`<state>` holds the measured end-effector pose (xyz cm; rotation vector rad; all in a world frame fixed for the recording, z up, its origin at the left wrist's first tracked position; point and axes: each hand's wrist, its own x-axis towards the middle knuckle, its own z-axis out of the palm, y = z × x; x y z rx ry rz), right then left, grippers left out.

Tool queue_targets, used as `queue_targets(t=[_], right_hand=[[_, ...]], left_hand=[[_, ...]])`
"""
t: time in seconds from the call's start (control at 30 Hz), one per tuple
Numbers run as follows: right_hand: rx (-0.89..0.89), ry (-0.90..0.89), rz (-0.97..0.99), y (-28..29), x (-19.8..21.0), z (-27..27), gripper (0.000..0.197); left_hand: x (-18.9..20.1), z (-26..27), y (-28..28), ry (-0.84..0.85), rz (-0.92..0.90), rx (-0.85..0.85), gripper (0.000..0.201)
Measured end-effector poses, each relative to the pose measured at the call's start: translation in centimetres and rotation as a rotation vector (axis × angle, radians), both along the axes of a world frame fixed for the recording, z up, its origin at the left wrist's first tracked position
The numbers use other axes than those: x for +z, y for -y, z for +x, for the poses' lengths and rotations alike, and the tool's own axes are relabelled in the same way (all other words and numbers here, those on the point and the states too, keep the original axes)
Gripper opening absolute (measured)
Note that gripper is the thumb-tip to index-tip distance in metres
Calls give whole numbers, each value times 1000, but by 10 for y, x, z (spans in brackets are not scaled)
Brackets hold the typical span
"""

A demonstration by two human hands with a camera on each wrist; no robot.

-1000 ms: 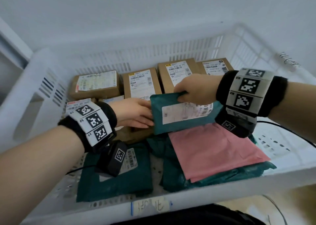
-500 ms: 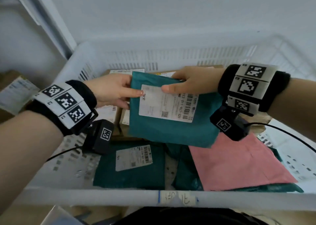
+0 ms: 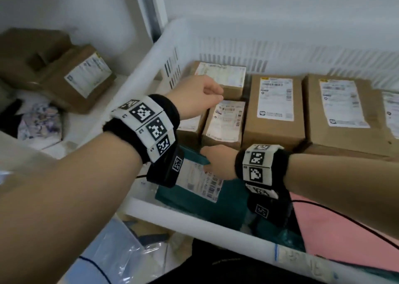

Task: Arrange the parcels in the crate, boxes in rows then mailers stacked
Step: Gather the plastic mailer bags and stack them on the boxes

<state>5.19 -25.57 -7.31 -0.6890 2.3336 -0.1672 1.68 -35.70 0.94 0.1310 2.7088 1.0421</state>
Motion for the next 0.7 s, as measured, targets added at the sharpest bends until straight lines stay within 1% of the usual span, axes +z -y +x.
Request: queue_targets(t=[0.03,0.1,0.13,0.17,0.2,0.23,0.27,0.3,0.37,0.4,0.43,0.5,0.57,0.63,0.7], right_hand=[[3,-7,28,4,-9,2,38],[47,-82,83,9,-22,7,48],[95,-149,104,10,-27,11,54],[167,-228,116,11,-30,15,55],[252,-297,115,11,-33,19,54],[336,-327,112,11,-37,22,52],[397,-299,126,10,-41,24,54],[440,-220,176,10,-46,25,63],[493,-41,349,10,-58,22,92],[513,-3,399,11,-63,20,101],[527,9,409,12,-66,18,105],[535,30,397,13,-68,13,104],[537,58,376,13,-60,8,96],[484,80,290,10,-45,0,82],[363,106,178,-2,-22,-6,65]], left_hand=[[-3,0,2,-2,-19,-5,31],[-5,-1,6,-15,-64,-17,32],[-6,-2,8,-26,-92,-28,32],[-7,-4,9,-40,-120,-39,33],[-7,-5,10,-53,-141,-49,33],[-8,-6,10,-62,-150,-58,33],[-8,-8,9,-60,-152,-68,34],[-9,-9,8,-57,-156,-85,34],[-11,-9,5,-53,-182,-130,36],[-12,-9,4,-54,-200,-151,36],[-14,-10,3,-51,-215,-170,37],[-15,-9,2,-39,-239,-197,37],[-16,-8,1,-16,-255,-218,37],[-18,-7,0,9,-256,-230,36],[-20,-5,-2,24,-250,-258,34]])
